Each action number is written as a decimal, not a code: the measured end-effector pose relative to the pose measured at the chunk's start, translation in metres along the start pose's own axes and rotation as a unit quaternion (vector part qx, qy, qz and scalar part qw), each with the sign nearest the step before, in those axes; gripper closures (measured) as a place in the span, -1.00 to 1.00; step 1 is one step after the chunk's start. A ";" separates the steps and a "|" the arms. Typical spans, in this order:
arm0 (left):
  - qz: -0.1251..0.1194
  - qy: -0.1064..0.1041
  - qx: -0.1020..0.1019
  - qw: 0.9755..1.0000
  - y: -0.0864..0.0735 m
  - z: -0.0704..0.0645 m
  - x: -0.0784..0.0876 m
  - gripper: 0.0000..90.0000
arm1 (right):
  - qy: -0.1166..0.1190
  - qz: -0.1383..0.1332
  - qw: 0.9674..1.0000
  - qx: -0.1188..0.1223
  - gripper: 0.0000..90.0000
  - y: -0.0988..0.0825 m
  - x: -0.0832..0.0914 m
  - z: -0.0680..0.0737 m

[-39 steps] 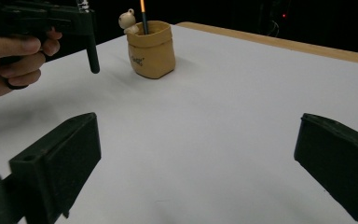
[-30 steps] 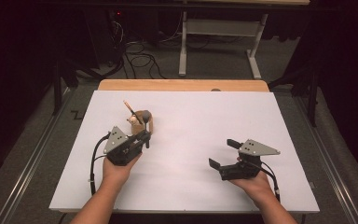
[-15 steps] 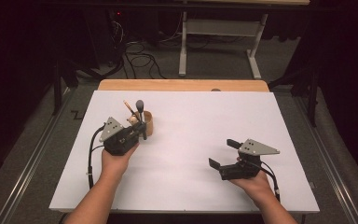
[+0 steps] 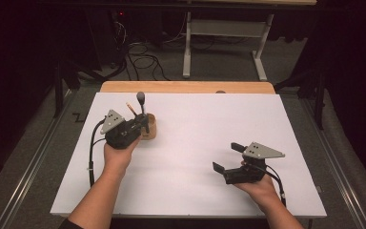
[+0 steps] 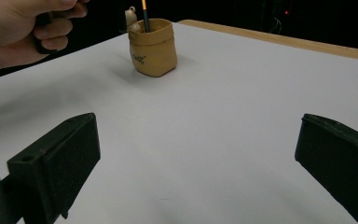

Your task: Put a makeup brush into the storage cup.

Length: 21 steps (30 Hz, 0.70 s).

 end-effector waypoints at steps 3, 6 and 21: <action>-0.001 0.004 0.000 1.000 0.004 0.003 -0.002 0.76 | 0.000 0.000 1.000 -0.001 -0.98 0.000 0.000 0.000; -0.002 0.010 0.002 1.000 0.006 0.008 -0.004 0.76 | 0.003 0.001 1.000 -0.001 -0.97 0.000 -0.001 0.001; 0.002 0.032 0.004 0.999 0.005 0.021 -0.018 0.76 | 0.007 0.002 1.000 0.000 -0.94 0.000 0.000 0.003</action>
Point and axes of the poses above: each handheld gripper's, and its own axes: x roughly backward along the jaws, y roughly out of its top, z roughly to its left, the point moved 7 cm from there along -x, roughly forward along the jaws, and after that the axes turned 15 degrees about -y, right-handed, at the moved point
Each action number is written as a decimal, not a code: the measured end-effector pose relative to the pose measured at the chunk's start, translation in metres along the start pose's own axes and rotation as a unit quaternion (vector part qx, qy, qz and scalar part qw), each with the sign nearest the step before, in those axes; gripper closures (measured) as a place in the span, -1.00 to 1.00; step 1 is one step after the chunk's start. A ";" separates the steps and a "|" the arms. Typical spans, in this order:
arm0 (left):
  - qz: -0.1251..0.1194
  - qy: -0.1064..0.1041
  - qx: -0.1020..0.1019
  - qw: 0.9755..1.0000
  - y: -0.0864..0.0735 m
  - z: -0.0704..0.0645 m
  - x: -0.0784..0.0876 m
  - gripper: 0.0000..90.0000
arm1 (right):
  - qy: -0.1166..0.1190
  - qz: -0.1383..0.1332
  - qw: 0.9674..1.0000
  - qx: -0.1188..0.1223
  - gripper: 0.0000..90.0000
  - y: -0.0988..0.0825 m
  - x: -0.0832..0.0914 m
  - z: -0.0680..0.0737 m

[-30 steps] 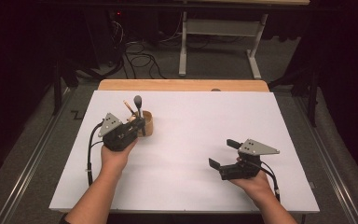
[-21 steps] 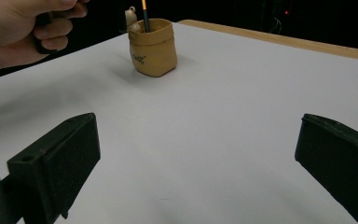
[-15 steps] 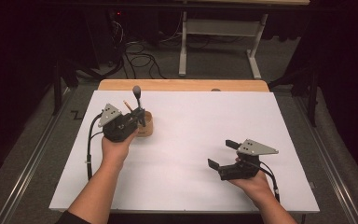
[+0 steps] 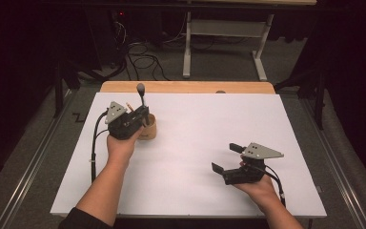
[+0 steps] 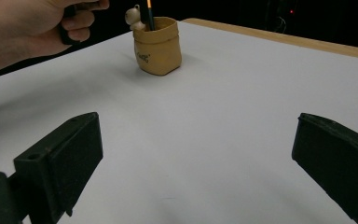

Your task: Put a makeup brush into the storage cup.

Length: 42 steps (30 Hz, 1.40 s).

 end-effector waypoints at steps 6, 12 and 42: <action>0.015 0.006 -0.012 1.000 -0.006 0.000 -0.005 0.76 | 0.002 0.000 1.000 0.002 -0.93 0.000 0.000 0.000; 0.021 0.012 -0.016 1.000 -0.010 0.001 -0.009 0.76 | 0.004 0.000 1.000 0.003 -0.93 0.000 0.001 0.001; 0.063 0.028 -0.028 0.997 -0.035 0.008 -0.016 0.76 | 0.010 0.002 1.000 0.005 -0.89 -0.001 0.000 0.003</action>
Point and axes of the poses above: each handheld gripper's, and its own axes: x roughly backward along the jaws, y roughly out of its top, z roughly to its left, the point moved 7 cm from there along -x, roughly forward along the jaws, and after that the axes turned 15 degrees about -y, right-handed, at the moved point
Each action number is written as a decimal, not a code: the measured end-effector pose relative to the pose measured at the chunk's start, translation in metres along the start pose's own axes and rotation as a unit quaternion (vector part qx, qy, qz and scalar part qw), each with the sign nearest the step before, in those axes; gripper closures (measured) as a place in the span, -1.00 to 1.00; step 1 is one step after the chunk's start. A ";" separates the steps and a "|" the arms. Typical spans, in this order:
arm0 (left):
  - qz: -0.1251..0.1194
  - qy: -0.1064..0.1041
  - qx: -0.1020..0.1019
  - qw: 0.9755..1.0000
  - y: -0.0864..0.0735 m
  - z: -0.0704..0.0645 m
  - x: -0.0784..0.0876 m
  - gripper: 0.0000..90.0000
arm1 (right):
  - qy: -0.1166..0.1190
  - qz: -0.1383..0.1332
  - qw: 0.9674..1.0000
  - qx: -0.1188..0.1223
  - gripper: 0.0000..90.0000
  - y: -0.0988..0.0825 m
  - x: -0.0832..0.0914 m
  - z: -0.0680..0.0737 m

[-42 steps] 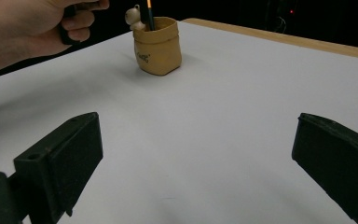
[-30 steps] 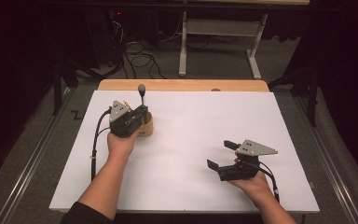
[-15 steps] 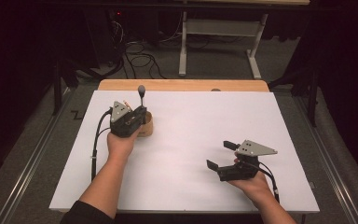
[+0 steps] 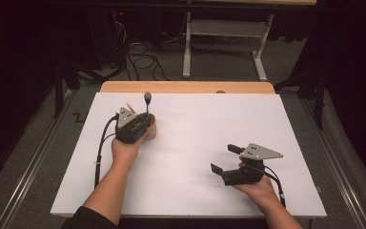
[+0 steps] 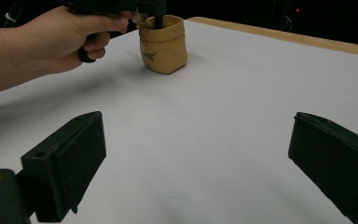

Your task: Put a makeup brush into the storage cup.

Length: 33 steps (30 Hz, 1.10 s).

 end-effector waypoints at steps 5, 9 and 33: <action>0.012 -0.001 -0.005 1.000 -0.005 -0.001 -0.001 0.76 | 0.000 0.000 1.000 -0.002 -0.89 0.000 0.000 0.001; 0.018 -0.001 -0.007 1.000 -0.006 -0.002 -0.002 0.76 | 0.001 0.001 1.000 -0.004 -0.88 0.000 -0.001 0.001; 0.005 -0.016 -0.004 1.000 -0.001 -0.008 -0.004 0.27 | 0.004 0.003 1.000 0.001 -0.87 -0.001 -0.002 0.003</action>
Point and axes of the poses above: each handheld gripper's, and its own axes: x roughly backward along the jaws, y roughly out of its top, z roughly to its left, the point moved 7 cm from there along -x, roughly forward along the jaws, and after that the axes turned 15 degrees about -y, right-handed, at the moved point
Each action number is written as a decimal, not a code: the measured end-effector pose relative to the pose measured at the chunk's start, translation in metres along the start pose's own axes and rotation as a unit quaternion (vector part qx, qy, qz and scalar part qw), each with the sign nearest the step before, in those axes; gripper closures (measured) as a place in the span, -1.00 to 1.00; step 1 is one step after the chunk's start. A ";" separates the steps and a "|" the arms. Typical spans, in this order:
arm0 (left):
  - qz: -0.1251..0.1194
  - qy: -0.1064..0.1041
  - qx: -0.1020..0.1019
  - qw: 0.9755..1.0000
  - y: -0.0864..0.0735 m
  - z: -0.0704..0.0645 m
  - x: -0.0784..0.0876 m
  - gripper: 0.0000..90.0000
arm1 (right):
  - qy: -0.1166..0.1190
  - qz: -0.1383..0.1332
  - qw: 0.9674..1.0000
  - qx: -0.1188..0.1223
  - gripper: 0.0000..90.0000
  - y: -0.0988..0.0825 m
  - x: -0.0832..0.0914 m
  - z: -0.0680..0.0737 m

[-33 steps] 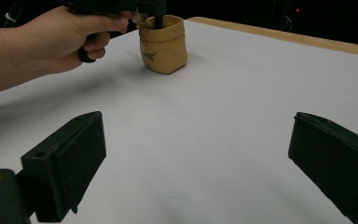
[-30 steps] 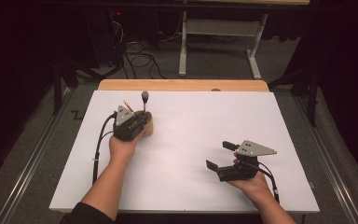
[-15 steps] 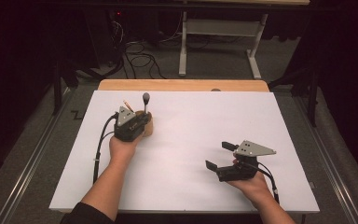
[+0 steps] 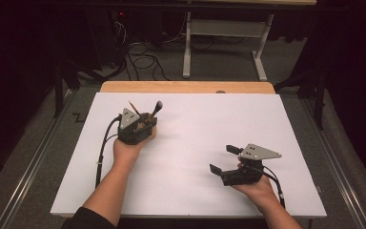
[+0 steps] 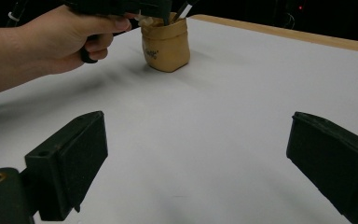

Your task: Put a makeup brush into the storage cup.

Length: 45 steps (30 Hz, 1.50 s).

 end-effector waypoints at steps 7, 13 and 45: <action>-0.006 -0.007 0.005 1.000 0.001 -0.003 -0.001 0.26 | -0.001 0.000 1.000 0.000 -0.86 0.000 0.000 0.000; -0.006 -0.010 0.011 1.000 0.001 -0.004 -0.002 0.25 | -0.002 0.000 1.000 -0.006 -0.86 0.000 0.000 -0.001; 0.013 -0.024 0.021 0.999 0.001 -0.025 0.018 -0.68 | -0.028 -0.014 0.999 -0.013 -0.99 0.005 0.005 -0.013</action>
Point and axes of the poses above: each handheld gripper's, and its own axes: x roughly backward along the jaws, y roughly out of its top, z roughly to its left, the point moved 7 cm from there along -x, roughly forward along the jaws, and after that the axes turned 15 degrees about -y, right-handed, at the moved point
